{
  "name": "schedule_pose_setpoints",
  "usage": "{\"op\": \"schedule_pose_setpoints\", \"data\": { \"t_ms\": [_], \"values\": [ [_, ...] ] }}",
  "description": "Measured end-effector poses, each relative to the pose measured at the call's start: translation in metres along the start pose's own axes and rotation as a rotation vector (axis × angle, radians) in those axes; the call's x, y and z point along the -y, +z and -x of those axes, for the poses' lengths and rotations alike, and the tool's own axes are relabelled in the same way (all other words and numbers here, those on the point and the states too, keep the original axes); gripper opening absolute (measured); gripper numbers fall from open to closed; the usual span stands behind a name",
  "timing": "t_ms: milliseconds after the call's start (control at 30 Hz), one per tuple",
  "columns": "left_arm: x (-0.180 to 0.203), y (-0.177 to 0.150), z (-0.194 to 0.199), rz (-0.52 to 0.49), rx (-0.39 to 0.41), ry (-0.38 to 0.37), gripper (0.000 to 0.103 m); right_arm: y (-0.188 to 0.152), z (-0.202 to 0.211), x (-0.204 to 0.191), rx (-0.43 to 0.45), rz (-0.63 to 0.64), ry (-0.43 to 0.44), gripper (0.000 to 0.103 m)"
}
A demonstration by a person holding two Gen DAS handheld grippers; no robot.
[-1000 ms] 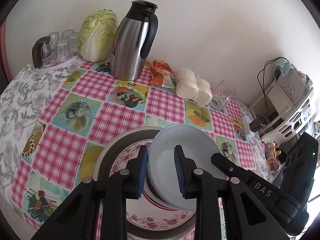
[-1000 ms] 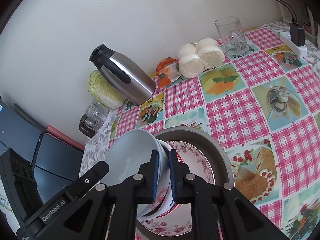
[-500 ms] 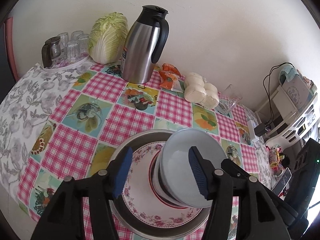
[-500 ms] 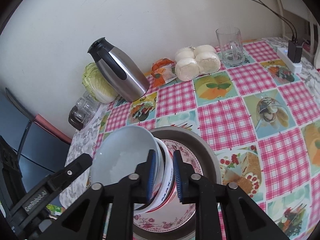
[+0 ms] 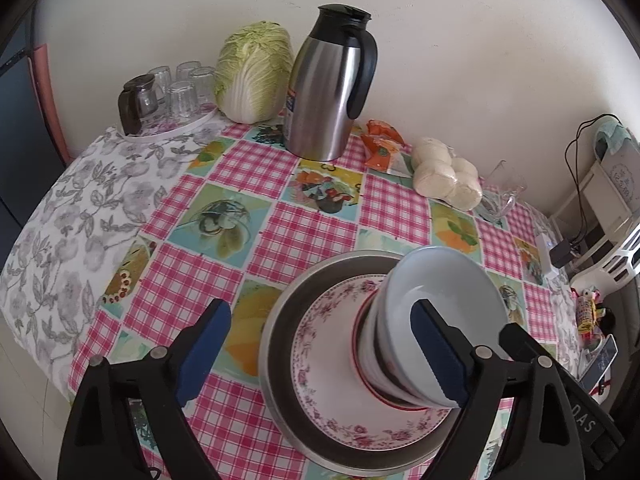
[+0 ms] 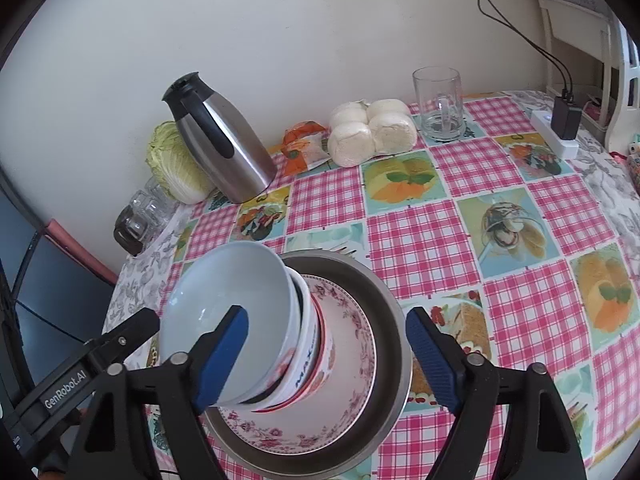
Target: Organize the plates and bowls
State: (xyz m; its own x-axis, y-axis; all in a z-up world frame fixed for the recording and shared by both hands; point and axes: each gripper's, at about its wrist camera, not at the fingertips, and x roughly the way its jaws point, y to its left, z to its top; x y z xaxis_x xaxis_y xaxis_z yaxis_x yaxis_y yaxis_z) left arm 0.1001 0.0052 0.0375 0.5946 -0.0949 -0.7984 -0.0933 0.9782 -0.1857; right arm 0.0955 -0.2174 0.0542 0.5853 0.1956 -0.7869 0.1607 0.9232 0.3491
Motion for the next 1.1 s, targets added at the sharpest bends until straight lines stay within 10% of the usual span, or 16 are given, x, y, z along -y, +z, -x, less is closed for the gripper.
{"op": "schedule_pose_setpoints", "data": {
  "t_ms": [200,1100],
  "values": [
    [-0.01,-0.007,0.002,0.008,0.024,0.047,0.096,-0.006,0.006,0.004,0.013,0.0,-0.014,0.103],
    [-0.008,-0.08,0.017,-0.075,-0.013,0.042,0.103,-0.079,0.027,0.028,-0.005,0.088,-0.119,0.103]
  ]
}}
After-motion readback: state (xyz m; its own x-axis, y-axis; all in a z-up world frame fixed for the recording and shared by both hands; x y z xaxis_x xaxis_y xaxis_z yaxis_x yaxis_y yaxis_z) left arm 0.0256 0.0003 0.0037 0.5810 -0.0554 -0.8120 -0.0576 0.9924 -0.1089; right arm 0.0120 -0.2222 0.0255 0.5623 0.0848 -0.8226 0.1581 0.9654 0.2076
